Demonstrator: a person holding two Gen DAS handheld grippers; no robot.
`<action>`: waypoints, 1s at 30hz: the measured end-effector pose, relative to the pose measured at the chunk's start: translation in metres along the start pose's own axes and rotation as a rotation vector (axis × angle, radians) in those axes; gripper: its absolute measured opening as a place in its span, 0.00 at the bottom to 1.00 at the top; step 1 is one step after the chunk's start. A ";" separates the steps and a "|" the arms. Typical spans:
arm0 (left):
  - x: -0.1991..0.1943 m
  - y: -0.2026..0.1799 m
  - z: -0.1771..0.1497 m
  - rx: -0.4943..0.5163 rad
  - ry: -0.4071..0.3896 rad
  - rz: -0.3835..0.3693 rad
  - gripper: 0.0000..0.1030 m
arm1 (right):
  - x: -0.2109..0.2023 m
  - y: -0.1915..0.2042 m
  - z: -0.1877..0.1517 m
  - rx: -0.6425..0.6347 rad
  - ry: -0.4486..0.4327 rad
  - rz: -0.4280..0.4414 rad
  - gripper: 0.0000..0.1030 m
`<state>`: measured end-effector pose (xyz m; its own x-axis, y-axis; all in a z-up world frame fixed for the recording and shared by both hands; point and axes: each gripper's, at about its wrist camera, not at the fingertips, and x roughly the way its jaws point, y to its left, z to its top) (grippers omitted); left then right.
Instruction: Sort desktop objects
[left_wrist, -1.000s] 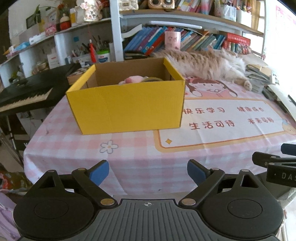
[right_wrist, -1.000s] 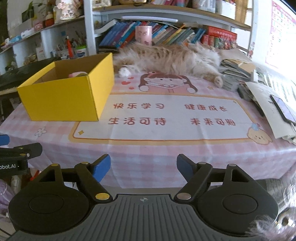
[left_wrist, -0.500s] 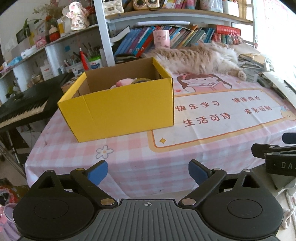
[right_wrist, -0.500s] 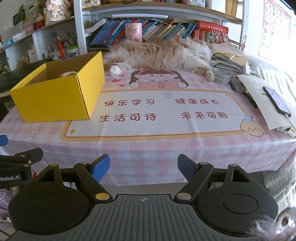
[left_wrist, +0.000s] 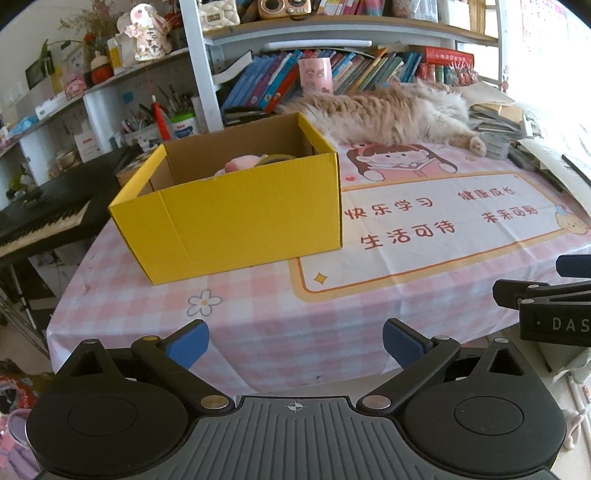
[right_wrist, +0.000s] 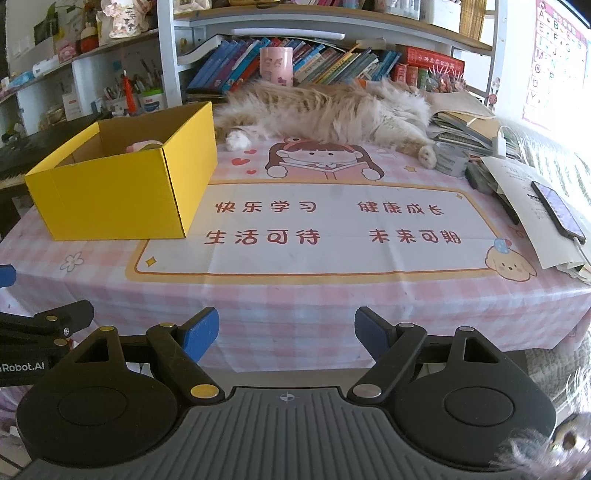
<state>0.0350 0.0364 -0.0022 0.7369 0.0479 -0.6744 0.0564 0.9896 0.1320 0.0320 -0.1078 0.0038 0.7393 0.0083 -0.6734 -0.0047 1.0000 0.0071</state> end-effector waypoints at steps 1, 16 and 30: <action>0.000 0.000 0.000 0.000 0.002 -0.001 0.99 | 0.000 0.000 0.000 0.000 -0.001 -0.002 0.77; 0.003 0.007 -0.002 -0.062 0.016 -0.027 1.00 | 0.002 0.002 0.001 -0.023 0.011 0.001 0.77; 0.008 0.005 -0.002 -0.075 0.041 -0.047 1.00 | 0.006 0.000 0.000 -0.021 0.030 -0.002 0.77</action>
